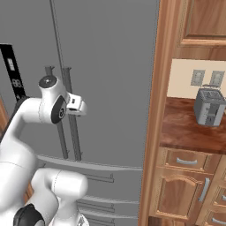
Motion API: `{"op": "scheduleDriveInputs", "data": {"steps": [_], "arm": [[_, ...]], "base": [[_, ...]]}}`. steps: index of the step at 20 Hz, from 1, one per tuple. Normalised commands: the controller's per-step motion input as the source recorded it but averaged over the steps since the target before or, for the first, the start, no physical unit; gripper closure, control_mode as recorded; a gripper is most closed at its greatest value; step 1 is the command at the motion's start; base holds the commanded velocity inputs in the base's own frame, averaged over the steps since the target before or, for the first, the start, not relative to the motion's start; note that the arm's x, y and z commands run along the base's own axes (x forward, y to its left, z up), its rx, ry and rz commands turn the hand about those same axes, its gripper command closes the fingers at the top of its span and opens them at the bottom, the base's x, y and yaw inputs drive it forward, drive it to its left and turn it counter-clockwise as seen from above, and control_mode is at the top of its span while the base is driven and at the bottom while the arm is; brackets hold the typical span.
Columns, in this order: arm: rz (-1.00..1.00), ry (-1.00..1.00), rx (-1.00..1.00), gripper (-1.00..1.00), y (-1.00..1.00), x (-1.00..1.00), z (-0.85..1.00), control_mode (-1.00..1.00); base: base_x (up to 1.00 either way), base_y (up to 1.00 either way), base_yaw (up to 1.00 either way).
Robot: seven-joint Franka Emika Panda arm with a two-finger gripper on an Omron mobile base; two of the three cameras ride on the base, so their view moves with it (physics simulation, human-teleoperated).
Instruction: Retrieve a lemon from the fridge and place it on the cutting board with the fish.
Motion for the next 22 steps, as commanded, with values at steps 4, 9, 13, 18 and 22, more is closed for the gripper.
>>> {"op": "scheduleDriveInputs", "data": {"steps": [4,9,13,18,22], "arm": [[0.00,-0.07,0.00,-1.00,0.00,0.21,-0.19,-1.00],[0.00,-0.05,0.00,-1.00,0.00,0.23,-0.16,-1.00],[0.00,-0.05,0.00,-1.00,0.00,0.24,-0.15,-1.00],[0.00,-0.06,0.00,-1.00,0.00,0.25,-0.15,-1.00],[0.00,-0.04,0.00,-1.00,0.00,0.28,-0.12,-1.00]], "base": [[0.00,0.00,0.00],[0.00,0.00,0.00],[0.00,0.00,0.00],[0.00,0.00,0.00],[0.00,0.00,0.00]]}}
